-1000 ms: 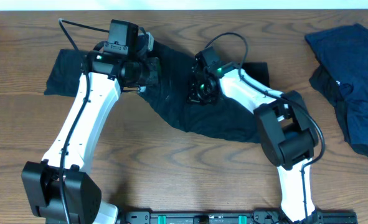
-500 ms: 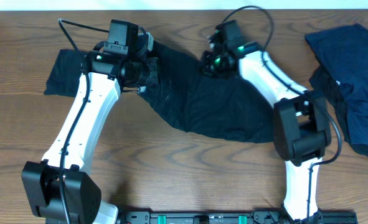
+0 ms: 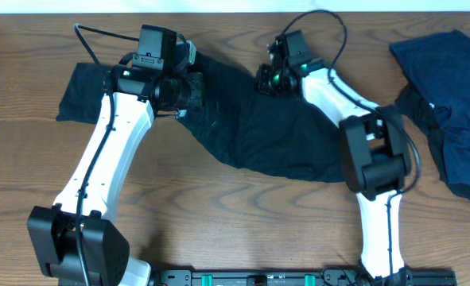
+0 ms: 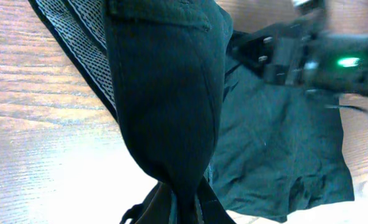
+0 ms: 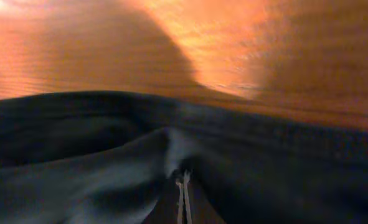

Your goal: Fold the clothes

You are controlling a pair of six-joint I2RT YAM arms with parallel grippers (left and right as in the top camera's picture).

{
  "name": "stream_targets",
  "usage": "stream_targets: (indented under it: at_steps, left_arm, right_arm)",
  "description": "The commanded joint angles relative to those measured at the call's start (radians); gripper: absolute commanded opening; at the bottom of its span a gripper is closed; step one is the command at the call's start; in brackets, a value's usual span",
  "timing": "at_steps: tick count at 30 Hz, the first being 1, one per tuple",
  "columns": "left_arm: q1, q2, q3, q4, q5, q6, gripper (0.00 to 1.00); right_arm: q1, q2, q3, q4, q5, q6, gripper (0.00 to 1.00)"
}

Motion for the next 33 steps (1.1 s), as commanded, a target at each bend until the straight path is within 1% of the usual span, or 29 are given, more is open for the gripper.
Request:
stream_targets:
  at_steps: [1, 5, 10, 13, 15, 18, 21, 24, 28, 30, 33]
  left_arm:
    - [0.0, -0.028, 0.032, 0.014, 0.008, -0.03, 0.06]
    - [-0.018, -0.028, 0.032, 0.026, 0.01, -0.053, 0.06]
    - [-0.053, -0.028, 0.032, 0.05, 0.01, -0.077, 0.06]
    - [-0.066, -0.028, 0.032, 0.07, 0.01, -0.088, 0.06]
    - [-0.066, -0.028, 0.032, 0.079, 0.01, -0.096, 0.06]
    - [-0.066, -0.028, 0.032, 0.08, 0.01, -0.096, 0.06]
    - [-0.072, -0.028, 0.032, 0.076, 0.01, -0.096, 0.06]
    - [-0.083, -0.028, 0.032, 0.08, 0.011, -0.104, 0.06]
    - [-0.104, -0.028, 0.032, 0.1, 0.01, -0.127, 0.06]
    - [-0.117, -0.028, 0.032, 0.112, 0.01, -0.137, 0.06]
    - [-0.14, -0.027, 0.032, 0.139, 0.01, -0.145, 0.06]
  right_arm:
    - [0.009, 0.064, -0.006, 0.038, -0.017, -0.003, 0.01]
    - [0.01, 0.078, -0.006, 0.07, -0.107, -0.01, 0.01]
    - [0.009, 0.055, -0.005, 0.064, -0.126, -0.031, 0.01]
    - [0.001, 0.008, -0.005, 0.024, -0.124, -0.051, 0.01]
    - [-0.013, -0.044, -0.005, -0.029, -0.124, -0.06, 0.01]
    - [-0.041, -0.138, -0.005, -0.141, -0.116, -0.116, 0.01]
    - [-0.076, -0.232, -0.005, -0.307, -0.062, -0.177, 0.01]
    - [-0.11, -0.293, -0.005, -0.486, 0.096, -0.203, 0.01]
    - [-0.138, -0.302, -0.01, -0.679, 0.308, -0.212, 0.01]
    - [-0.143, -0.294, -0.032, -0.718, 0.349, -0.235, 0.01]
    - [-0.143, -0.287, -0.105, -0.706, 0.351, -0.253, 0.01]
